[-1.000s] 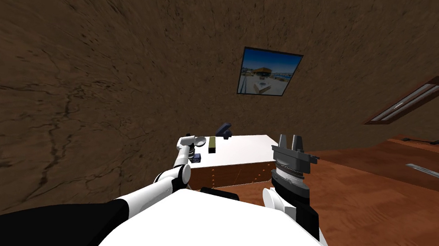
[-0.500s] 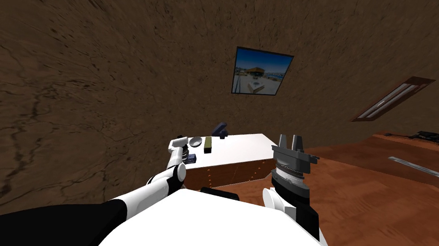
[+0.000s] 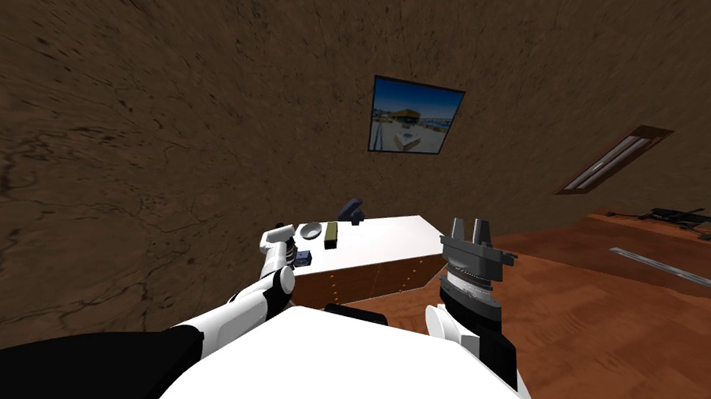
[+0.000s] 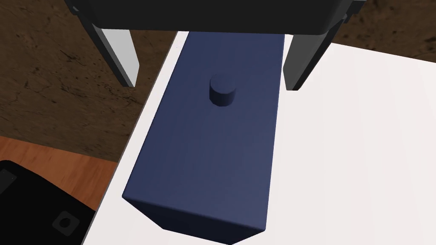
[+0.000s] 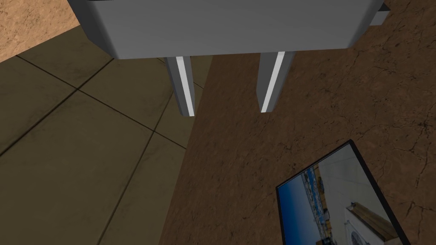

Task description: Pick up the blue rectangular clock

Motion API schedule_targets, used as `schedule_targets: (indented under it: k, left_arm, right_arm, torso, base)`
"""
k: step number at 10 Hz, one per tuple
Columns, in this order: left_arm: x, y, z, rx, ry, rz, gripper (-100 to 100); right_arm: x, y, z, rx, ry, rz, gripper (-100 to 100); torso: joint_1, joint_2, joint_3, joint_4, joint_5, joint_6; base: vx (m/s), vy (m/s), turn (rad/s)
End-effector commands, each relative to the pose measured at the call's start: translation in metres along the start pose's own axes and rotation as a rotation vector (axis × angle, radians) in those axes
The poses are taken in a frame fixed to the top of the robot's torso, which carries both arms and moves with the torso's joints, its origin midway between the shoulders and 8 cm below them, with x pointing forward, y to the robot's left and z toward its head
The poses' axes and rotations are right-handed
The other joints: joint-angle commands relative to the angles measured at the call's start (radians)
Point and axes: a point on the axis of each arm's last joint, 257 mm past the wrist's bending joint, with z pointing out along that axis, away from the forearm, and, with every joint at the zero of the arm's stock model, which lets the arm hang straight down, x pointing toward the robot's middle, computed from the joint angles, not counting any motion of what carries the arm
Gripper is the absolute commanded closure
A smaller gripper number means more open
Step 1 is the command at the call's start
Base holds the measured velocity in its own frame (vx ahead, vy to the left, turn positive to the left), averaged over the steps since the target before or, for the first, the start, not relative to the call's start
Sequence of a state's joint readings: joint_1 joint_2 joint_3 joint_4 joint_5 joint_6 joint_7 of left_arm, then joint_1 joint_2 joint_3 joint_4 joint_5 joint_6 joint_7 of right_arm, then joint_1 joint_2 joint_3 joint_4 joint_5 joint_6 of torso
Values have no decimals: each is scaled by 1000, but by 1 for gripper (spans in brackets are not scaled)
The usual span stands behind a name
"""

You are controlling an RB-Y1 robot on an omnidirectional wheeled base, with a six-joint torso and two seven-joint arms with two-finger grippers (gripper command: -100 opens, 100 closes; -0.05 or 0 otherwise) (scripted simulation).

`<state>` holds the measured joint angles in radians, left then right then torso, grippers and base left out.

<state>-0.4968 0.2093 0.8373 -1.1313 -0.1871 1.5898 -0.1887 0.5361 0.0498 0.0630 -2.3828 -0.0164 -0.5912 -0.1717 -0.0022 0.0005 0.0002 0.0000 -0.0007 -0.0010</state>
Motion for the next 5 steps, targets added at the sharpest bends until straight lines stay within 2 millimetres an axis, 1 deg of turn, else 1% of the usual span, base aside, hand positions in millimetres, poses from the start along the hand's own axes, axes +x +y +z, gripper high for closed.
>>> schedule_targets:
  k: [1,5]
  left_arm:
    - [0,0,0,0,0,0,100]
    - [0,0,0,0,-1,1,100]
  right_arm:
    - [0,0,0,0,0,0,0]
    - [0,0,0,0,0,0,0]
  torso:
    - [0,0,0,0,0,0]
    - [2,0,0,0,1,0]
  base:
    - [0,0,0]
    - [0,0,0]
